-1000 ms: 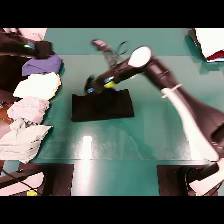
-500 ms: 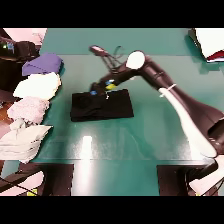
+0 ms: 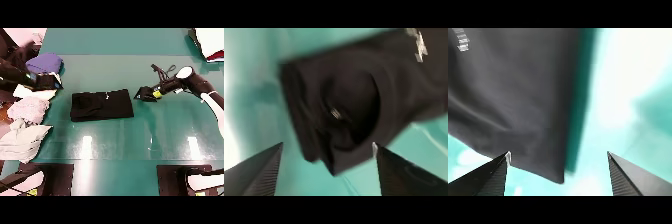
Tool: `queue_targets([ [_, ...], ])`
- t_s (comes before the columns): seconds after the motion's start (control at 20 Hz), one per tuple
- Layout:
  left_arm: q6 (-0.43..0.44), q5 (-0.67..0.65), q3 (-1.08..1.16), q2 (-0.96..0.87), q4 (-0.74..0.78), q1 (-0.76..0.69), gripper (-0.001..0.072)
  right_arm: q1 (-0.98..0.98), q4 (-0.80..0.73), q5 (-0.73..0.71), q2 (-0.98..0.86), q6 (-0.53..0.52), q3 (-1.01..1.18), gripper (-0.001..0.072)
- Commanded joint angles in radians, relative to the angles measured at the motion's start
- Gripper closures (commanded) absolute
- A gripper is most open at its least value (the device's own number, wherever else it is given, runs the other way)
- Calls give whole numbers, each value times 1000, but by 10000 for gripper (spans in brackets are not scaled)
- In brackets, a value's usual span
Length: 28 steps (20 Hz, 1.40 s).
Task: Fold the shirts.
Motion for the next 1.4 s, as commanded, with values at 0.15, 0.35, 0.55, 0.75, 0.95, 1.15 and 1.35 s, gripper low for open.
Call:
queue_targets([
  [0.15, 164, 77, -317, -1, -188, 0, 46, -23, 85, -34, -26, 8, -77, 18],
  [0.35, 221, 151, -433, -1, -255, 0, 47, 5, 83, -47, -26, 7, -31, 18],
  [0.55, 266, 149, -438, 0, -291, 0, 638, 8, 81, -43, -26, 8, 24, 18],
  [0.75, 275, -6, -359, 3, -169, 0, 683, 6, 74, -27, -26, 8, 60, 18],
  [0.95, 214, -106, -335, 16, 29, 0, 648, 6, 72, -31, -26, 8, 60, 18],
  [1.15, 140, -49, -340, 17, 85, 0, 87, 6, 42, -26, -26, 8, 59, 18],
  [1.35, 110, 24, -256, 17, -29, 0, 89, 9, 26, -32, -26, 21, 26, 18],
])
